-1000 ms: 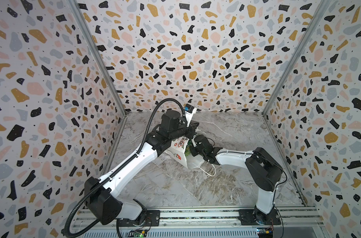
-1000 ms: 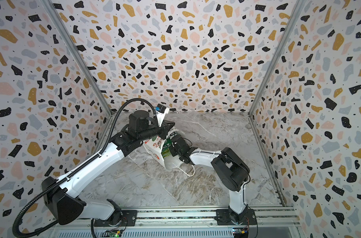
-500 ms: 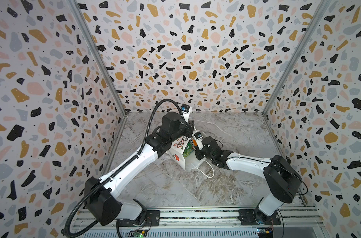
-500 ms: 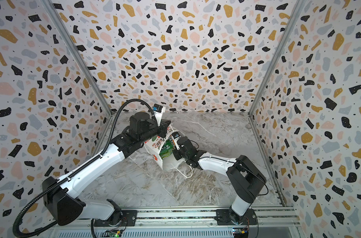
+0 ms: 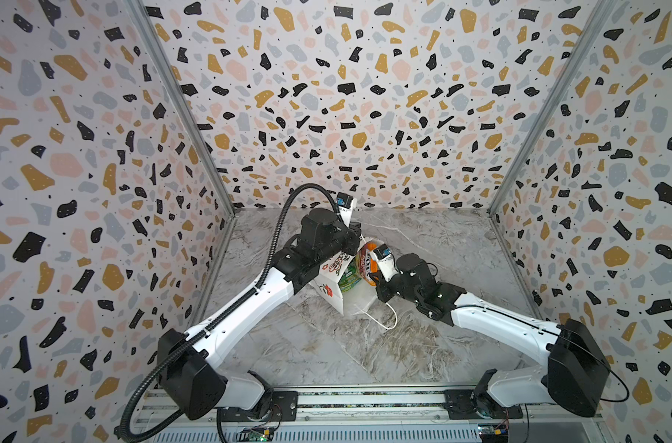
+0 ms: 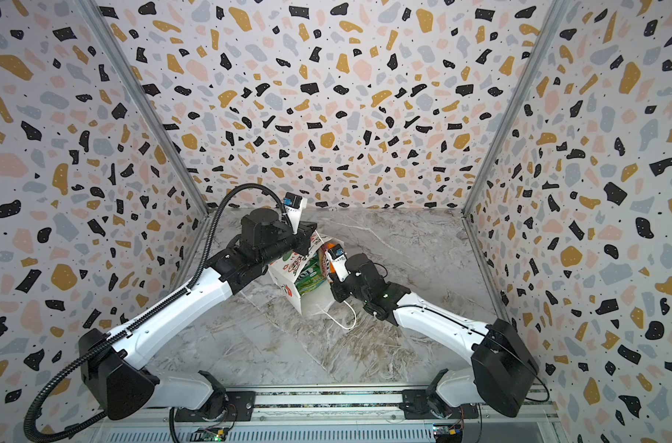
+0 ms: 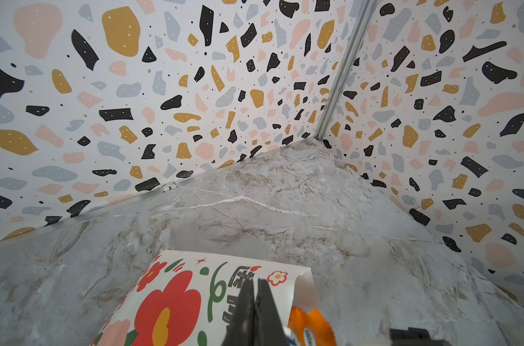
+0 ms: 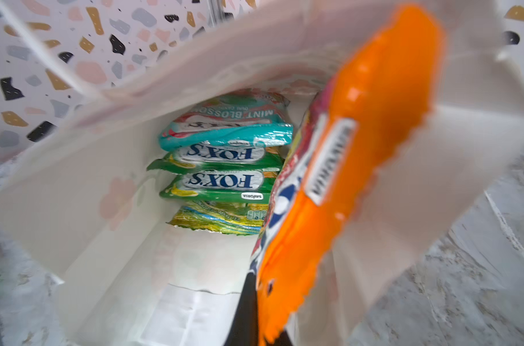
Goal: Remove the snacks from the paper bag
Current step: 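Grasp the orange FOX'S Fruits packet with the right gripper and lift it out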
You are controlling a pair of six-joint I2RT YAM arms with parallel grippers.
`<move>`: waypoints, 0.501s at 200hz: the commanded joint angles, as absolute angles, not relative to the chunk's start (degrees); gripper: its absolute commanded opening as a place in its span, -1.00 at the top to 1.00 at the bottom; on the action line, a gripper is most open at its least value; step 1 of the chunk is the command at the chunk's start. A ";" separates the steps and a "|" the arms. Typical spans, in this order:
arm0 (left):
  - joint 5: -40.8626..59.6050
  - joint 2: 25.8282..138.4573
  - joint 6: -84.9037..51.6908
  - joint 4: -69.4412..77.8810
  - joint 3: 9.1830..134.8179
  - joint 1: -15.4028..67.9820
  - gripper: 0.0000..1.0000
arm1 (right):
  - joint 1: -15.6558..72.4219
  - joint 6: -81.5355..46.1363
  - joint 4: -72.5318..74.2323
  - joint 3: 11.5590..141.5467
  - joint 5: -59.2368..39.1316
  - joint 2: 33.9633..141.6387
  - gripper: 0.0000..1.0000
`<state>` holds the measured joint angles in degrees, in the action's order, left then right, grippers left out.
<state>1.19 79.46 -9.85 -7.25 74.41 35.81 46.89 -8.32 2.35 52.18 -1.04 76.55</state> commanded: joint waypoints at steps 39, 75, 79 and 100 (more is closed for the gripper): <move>0.88 78.40 -8.71 -4.17 73.44 35.91 1.00 | 47.11 -4.98 -5.43 56.95 -4.75 66.29 1.00; 0.92 78.40 -8.50 -4.22 73.22 36.01 1.00 | 47.11 -3.57 -10.25 61.15 -3.09 61.85 1.00; 0.96 78.45 -8.52 -4.22 73.22 35.95 1.00 | 47.15 -3.45 -10.69 61.58 -2.76 61.45 1.00; 1.56 78.43 -8.11 -4.27 73.22 35.99 1.00 | 46.93 -2.75 -12.85 63.54 -0.44 59.38 1.00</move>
<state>1.19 79.46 -9.58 -7.25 73.73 35.81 47.05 -4.80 -10.33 59.07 -3.90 63.00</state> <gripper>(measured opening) 0.047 0.051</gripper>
